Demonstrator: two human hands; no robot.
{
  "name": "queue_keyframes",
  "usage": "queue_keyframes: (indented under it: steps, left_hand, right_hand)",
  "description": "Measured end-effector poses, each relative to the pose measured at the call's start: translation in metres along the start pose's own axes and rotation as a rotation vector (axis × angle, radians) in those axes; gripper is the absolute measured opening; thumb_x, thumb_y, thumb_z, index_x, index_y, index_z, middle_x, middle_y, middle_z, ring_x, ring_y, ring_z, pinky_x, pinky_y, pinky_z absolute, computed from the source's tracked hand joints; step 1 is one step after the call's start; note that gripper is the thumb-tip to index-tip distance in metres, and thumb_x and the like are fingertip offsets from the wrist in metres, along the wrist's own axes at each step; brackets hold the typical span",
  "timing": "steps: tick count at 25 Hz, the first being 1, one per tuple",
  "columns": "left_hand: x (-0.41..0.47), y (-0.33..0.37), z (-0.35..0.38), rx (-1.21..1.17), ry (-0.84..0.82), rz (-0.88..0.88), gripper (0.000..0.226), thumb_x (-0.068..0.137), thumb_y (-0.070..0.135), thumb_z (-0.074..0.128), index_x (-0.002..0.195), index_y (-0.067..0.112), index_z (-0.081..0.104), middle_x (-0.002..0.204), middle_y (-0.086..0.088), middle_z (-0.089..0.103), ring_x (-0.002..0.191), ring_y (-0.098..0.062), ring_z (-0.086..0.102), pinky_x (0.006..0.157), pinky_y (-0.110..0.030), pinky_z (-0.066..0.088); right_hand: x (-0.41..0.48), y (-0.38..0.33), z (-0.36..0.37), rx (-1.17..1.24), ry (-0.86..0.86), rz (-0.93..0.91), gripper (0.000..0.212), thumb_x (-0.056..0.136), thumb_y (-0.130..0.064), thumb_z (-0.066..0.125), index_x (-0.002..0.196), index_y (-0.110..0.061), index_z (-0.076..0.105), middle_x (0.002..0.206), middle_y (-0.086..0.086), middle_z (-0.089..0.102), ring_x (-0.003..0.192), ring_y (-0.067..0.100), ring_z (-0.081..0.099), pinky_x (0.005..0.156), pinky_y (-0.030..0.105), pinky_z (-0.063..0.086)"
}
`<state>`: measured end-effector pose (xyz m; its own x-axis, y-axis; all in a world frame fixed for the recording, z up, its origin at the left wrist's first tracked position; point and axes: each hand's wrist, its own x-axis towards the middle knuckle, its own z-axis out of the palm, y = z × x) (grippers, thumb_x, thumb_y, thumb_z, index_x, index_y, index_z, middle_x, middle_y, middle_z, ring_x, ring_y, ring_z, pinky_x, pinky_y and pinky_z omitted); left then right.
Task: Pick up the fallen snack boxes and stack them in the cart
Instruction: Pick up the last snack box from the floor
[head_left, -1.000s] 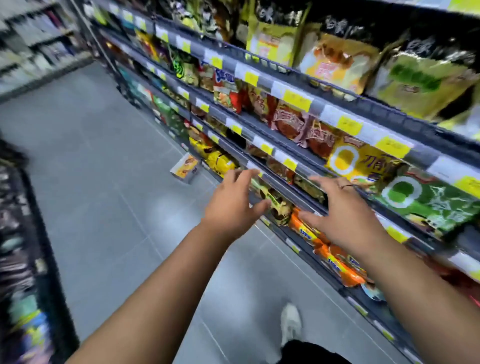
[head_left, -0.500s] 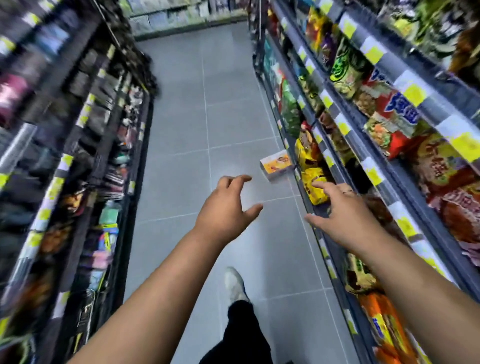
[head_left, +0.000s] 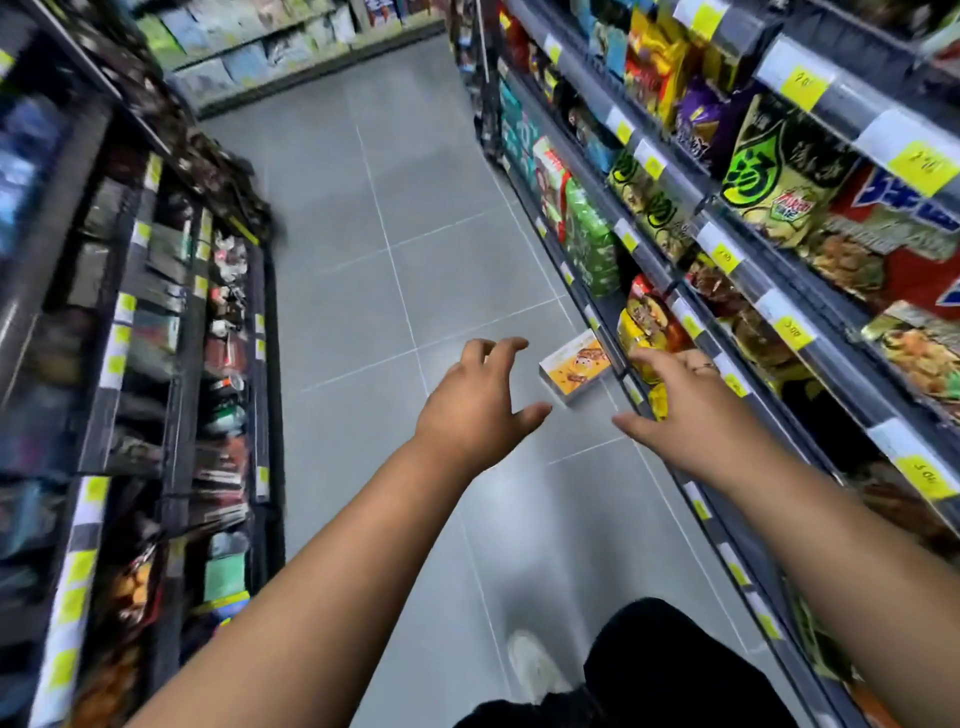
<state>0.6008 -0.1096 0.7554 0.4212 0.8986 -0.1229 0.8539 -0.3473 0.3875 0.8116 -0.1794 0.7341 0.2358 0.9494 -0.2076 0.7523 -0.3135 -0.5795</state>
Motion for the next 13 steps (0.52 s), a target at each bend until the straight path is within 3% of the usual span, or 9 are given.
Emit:
queue_keyframes:
  steps: [4, 8, 13]
  left_hand:
    - [0.105, -0.023, -0.011, 0.017, -0.052, 0.053, 0.073, 0.085, 0.049, 0.066, 0.146, 0.029, 0.032, 0.143, -0.002, 0.037, 0.120, -0.028, 0.052, 0.097, -0.037, 0.045]
    - [0.204, -0.040, -0.011, 0.026, -0.061, 0.089, 0.072, 0.085, 0.049, 0.066, 0.146, 0.029, 0.033, 0.141, -0.004, 0.039, 0.120, -0.028, 0.052, 0.097, -0.038, 0.046]
    - [0.314, -0.069, -0.003, -0.002, -0.131, 0.113, 0.076, 0.086, 0.047, 0.066, 0.148, 0.034, 0.024, 0.140, -0.007, 0.039, 0.118, -0.030, 0.052, 0.094, -0.039, 0.046]
  right_hand:
    - [0.096, -0.006, 0.001, 0.011, -0.001, 0.054, 0.066, 0.082, -0.036, 0.072, 0.140, -0.032, 0.041, 0.135, 0.006, 0.033, 0.108, 0.026, 0.055, 0.080, 0.026, 0.039]
    - [0.199, -0.012, 0.003, 0.011, 0.026, 0.110, 0.071, 0.081, -0.036, 0.074, 0.142, -0.029, 0.040, 0.139, 0.012, 0.031, 0.113, 0.032, 0.053, 0.092, 0.034, 0.044]
    - [0.298, -0.021, 0.012, -0.007, 0.011, 0.154, 0.070, 0.081, -0.041, 0.073, 0.141, -0.034, 0.039, 0.138, 0.009, 0.030, 0.112, 0.033, 0.052, 0.090, 0.036, 0.046]
